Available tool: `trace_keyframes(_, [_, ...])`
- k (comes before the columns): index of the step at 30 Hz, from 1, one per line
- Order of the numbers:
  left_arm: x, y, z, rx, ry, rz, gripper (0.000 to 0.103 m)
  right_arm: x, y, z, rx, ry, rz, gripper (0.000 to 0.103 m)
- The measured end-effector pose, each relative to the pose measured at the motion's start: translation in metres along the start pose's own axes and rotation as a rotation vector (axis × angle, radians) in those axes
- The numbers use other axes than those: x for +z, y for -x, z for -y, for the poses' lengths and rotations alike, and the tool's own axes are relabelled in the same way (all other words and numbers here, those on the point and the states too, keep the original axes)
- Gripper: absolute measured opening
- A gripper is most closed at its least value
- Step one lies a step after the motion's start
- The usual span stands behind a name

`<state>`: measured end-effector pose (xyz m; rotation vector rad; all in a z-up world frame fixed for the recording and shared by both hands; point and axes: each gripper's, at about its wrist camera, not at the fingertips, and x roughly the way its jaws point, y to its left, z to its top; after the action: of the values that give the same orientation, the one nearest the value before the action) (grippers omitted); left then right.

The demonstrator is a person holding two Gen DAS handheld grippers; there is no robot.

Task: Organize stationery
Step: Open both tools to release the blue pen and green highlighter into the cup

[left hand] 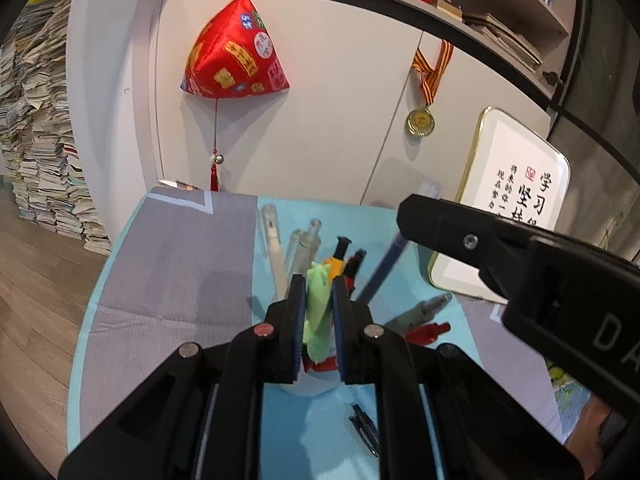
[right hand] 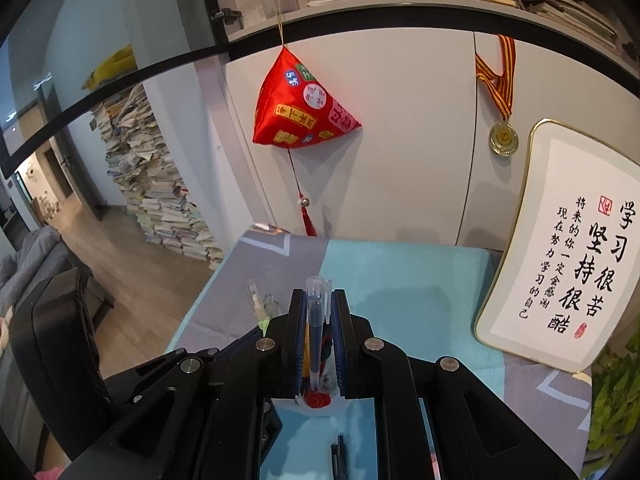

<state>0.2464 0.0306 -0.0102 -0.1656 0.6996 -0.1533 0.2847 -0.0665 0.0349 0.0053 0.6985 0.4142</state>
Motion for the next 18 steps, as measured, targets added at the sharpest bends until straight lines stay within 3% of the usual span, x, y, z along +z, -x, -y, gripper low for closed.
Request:
trace_keyframes(7, [-0.001, 0.004, 0.002, 0.013, -0.009, -0.005, 0.012, -0.006, 0.002, 0.003, -0.003, -0.013, -0.01, 0.013])
trace_keyframes(10, [-0.001, 0.006, 0.003, 0.015, -0.009, -0.001, 0.015, -0.006, 0.005, 0.003, 0.006, -0.021, -0.014, 0.013])
trace_keyframes(13, [0.0, 0.012, 0.004, 0.028, -0.013, 0.011, 0.025, -0.006, 0.011, 0.001, 0.008, -0.021, -0.005, 0.013])
trace_keyframes(18, [0.001, 0.023, 0.008, 0.037, -0.022, 0.026, 0.026, -0.006, 0.025, -0.002, 0.007, -0.013, 0.018, 0.013])
